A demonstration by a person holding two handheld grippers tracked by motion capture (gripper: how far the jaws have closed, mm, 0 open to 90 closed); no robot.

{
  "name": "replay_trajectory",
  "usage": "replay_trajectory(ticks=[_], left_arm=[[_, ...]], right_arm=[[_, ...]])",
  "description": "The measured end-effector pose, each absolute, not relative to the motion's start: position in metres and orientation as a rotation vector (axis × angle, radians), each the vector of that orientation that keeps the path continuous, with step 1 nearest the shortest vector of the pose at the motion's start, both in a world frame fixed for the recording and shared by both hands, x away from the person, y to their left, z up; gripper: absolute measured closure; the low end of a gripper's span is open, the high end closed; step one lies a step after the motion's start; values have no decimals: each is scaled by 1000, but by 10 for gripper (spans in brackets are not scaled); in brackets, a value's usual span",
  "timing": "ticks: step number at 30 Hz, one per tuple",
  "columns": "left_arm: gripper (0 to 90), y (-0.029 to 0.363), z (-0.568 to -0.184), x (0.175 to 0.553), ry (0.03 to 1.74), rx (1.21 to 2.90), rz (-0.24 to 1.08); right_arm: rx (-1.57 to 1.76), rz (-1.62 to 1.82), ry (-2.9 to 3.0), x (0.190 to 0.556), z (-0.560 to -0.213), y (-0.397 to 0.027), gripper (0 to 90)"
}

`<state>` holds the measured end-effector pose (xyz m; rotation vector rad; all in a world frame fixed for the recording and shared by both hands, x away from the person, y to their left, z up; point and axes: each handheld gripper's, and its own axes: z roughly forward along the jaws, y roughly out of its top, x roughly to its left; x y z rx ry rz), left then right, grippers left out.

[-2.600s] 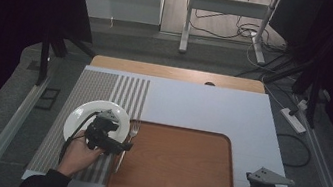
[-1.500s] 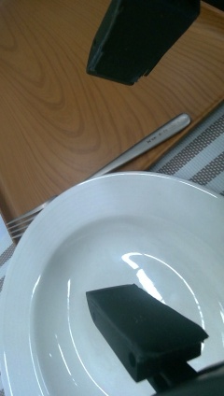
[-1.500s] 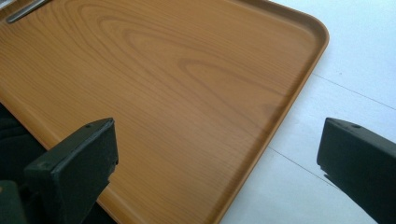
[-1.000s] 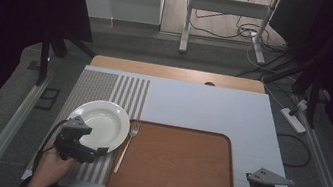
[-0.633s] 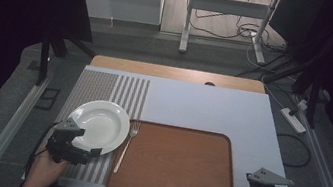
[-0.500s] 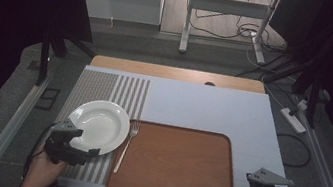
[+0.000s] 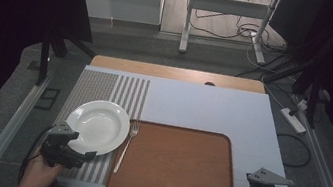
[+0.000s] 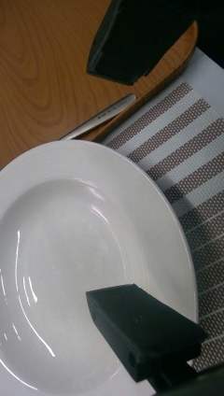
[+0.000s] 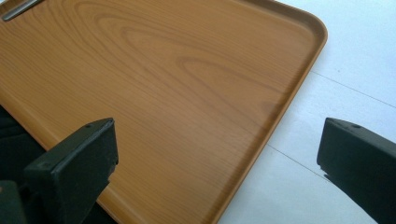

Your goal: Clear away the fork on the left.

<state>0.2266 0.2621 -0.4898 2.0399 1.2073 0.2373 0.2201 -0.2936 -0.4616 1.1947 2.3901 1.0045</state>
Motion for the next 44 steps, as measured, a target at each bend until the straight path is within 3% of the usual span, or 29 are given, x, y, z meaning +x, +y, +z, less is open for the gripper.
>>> replay_trajectory(ticks=[44], left_arm=[[0,285,-486,202,1247,2026,296]], right_arm=[[1220,942,2388,222,-463,-291,0]])
